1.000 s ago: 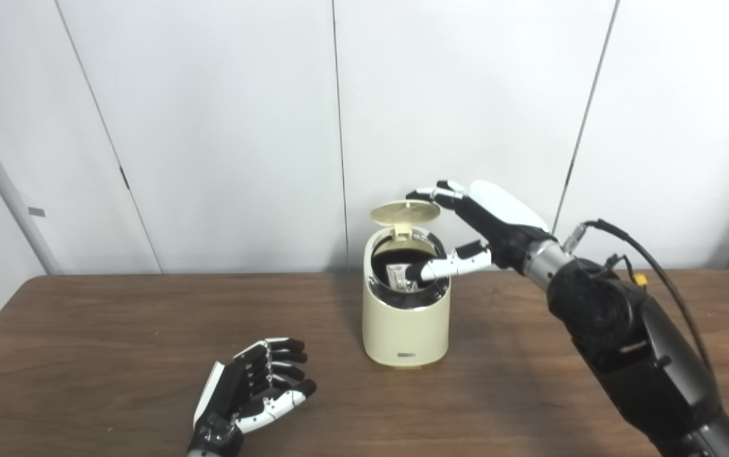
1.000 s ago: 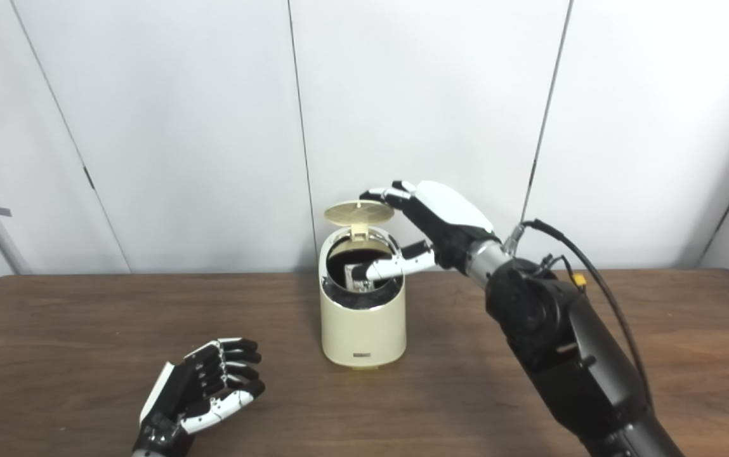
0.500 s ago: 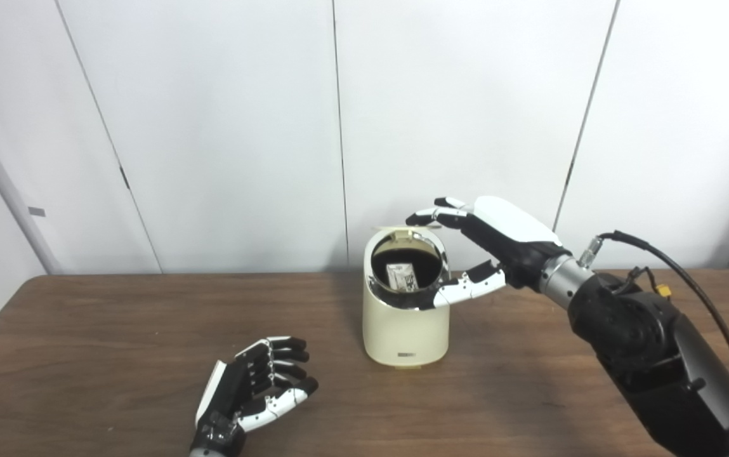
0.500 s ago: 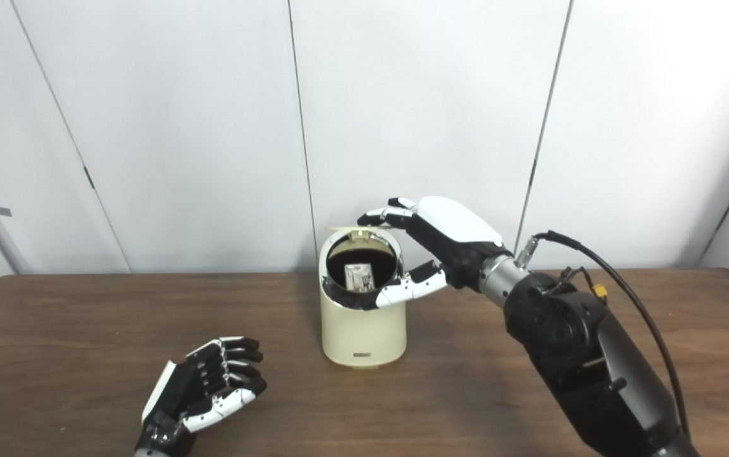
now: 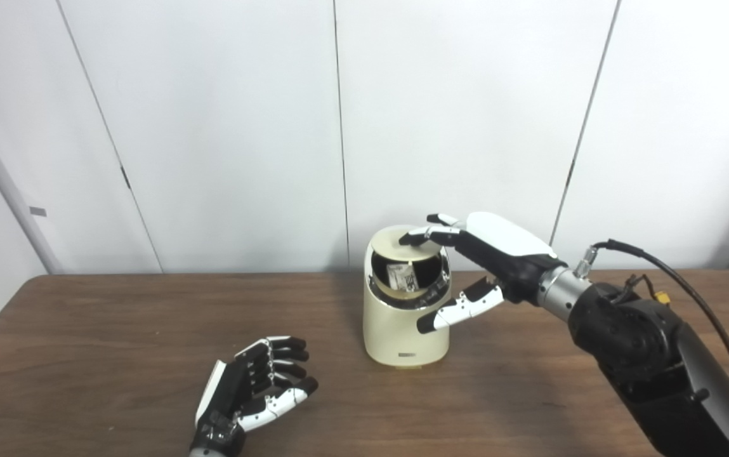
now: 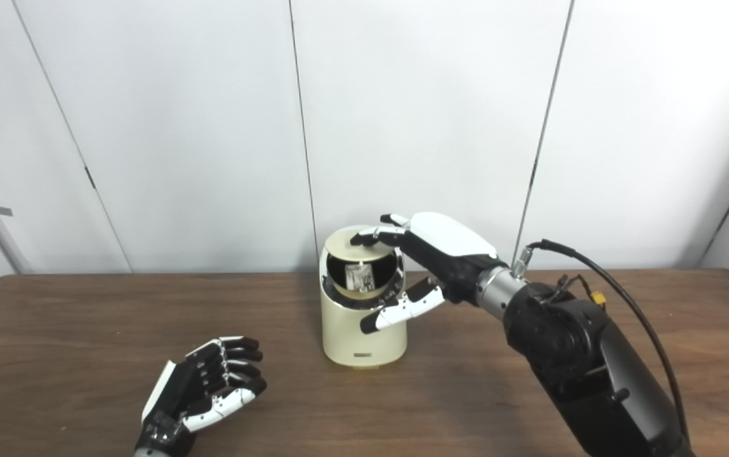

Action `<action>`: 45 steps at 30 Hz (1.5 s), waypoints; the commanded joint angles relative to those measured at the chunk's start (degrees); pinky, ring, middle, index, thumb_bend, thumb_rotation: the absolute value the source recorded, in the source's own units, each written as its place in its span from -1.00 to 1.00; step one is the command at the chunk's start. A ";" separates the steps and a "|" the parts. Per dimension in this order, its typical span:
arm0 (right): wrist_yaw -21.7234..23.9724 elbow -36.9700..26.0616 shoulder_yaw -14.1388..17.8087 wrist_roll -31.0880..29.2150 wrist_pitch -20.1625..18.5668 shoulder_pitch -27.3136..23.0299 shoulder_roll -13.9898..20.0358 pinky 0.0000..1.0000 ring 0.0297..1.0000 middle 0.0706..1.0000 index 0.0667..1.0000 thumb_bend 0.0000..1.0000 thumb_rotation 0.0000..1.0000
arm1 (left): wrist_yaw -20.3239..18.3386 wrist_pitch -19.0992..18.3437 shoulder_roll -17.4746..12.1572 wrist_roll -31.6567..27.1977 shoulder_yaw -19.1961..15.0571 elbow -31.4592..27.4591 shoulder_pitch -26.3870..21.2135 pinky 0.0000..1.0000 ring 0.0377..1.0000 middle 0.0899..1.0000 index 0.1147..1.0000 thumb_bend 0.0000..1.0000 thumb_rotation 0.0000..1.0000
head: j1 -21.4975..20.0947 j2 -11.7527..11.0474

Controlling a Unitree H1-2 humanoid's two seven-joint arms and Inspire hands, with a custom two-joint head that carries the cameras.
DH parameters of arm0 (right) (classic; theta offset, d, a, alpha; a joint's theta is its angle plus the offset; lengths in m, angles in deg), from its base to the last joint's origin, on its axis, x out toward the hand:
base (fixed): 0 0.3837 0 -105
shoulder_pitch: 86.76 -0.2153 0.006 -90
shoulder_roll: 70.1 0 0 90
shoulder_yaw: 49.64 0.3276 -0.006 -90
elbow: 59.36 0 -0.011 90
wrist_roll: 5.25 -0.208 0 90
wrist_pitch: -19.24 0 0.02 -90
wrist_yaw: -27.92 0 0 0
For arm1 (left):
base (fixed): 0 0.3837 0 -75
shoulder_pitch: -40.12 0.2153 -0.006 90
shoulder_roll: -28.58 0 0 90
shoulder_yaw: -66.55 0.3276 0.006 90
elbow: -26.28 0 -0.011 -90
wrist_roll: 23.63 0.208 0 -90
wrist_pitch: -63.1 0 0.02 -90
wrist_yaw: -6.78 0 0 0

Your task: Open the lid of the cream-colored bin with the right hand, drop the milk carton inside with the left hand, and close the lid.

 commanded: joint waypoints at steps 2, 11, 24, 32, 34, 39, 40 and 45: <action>0.03 -1.83 0.00 0.20 1.21 -1.40 -0.09 0.87 0.94 0.65 0.65 0.41 0.01 | 0.32 1.28 0.04 -0.15 -0.41 -1.66 -1.56 -0.13 0.11 0.22 0.25 0.40 -0.70 | 0.11 0.13; 0.65 -2.10 -0.73 0.29 1.61 -0.28 -0.04 0.82 0.96 0.65 0.64 0.39 -0.02 | 0.25 0.55 0.02 -0.22 -0.41 -2.47 -1.33 -0.12 0.11 0.22 0.25 0.43 -0.68 | 0.15 0.66; 3.61 -4.25 -1.34 2.59 -0.85 1.03 0.53 0.81 0.99 0.68 0.67 0.36 -0.02 | -0.01 -0.88 -0.15 -0.70 -0.65 -3.67 -0.97 -0.13 0.11 0.22 0.26 0.42 -0.70 | 0.00 1.85; 4.85 -5.05 -1.42 3.56 -0.60 1.88 1.17 0.83 1.00 0.67 0.67 0.38 -0.02 | -0.45 -1.17 -0.31 -1.00 -0.72 -4.06 -0.79 -0.12 0.12 0.23 0.26 0.41 -0.70 | -0.09 2.77; 4.56 -4.93 -2.21 5.01 1.29 2.03 1.87 0.83 0.96 0.65 0.68 0.39 0.00 | -0.34 -1.52 -0.28 -0.76 -0.66 -4.39 -0.66 -0.12 0.12 0.23 0.27 0.40 -0.69 | -0.03 2.90; 4.41 -4.41 -3.43 8.75 3.63 2.43 2.27 0.90 0.90 0.61 0.67 0.41 0.02 | -0.16 -2.31 -0.11 -0.69 -0.68 -5.28 -0.35 -0.11 0.14 0.24 0.26 0.41 -0.70 | 0.12 3.27; 4.58 -4.30 -3.62 9.50 3.72 2.49 2.22 0.91 0.91 0.61 0.67 0.43 0.02 | -0.24 -2.22 -0.13 -0.81 -0.70 -5.27 -0.33 -0.11 0.14 0.24 0.27 0.41 -0.70 | 0.14 3.29; 7.85 -4.12 -6.40 16.25 3.12 2.09 2.81 1.00 0.99 0.65 0.69 0.47 0.15 | -0.52 -2.36 -0.26 -1.12 -0.75 -5.53 -0.20 -0.12 0.14 0.24 0.26 0.41 -0.69 | 0.23 3.52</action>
